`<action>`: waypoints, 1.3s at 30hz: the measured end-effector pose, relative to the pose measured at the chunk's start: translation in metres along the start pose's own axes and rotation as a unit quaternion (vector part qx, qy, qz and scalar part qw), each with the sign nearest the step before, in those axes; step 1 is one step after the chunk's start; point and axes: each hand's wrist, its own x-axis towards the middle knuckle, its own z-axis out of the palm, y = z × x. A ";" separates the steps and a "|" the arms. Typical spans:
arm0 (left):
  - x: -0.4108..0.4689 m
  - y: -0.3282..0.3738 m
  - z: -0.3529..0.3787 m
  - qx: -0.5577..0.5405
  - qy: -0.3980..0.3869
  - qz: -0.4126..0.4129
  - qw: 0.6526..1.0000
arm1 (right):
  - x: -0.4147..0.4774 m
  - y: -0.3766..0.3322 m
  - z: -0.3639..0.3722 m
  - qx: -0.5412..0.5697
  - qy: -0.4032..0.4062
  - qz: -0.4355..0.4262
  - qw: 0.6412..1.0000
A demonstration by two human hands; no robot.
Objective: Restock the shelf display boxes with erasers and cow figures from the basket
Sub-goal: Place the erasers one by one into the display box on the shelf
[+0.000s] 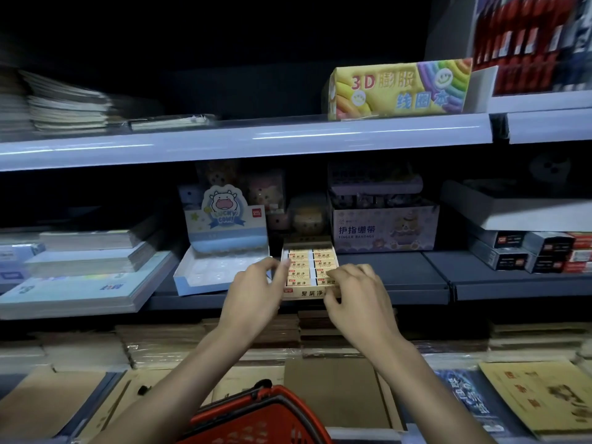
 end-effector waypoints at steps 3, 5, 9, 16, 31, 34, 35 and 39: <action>-0.002 0.013 -0.009 -0.170 -0.011 -0.081 0.982 | 0.004 0.001 -0.006 0.042 0.024 0.017 0.999; -0.002 0.023 -0.014 -0.306 -0.042 -0.172 0.935 | 0.005 -0.003 -0.011 0.080 0.040 0.033 0.995; 0.000 0.038 -0.015 -0.462 -0.080 -0.273 0.840 | 0.002 -0.023 -0.024 0.266 0.066 0.064 0.960; 0.002 0.040 0.002 -0.412 -0.085 -0.250 0.872 | -0.005 -0.047 -0.033 0.384 -0.037 0.013 0.922; -0.002 -0.008 0.008 0.229 -0.026 0.110 0.967 | 0.033 -0.017 -0.010 0.451 -0.021 0.205 0.869; -0.004 -0.015 0.012 0.268 -0.036 0.130 0.954 | 0.044 -0.013 0.000 0.442 -0.056 0.229 0.865; -0.003 -0.017 0.013 0.276 -0.028 0.138 0.951 | 0.047 -0.012 0.002 0.438 -0.062 0.231 0.866; -0.003 -0.027 0.013 0.275 -0.007 0.174 0.945 | 0.059 -0.011 0.006 0.388 -0.051 0.200 0.898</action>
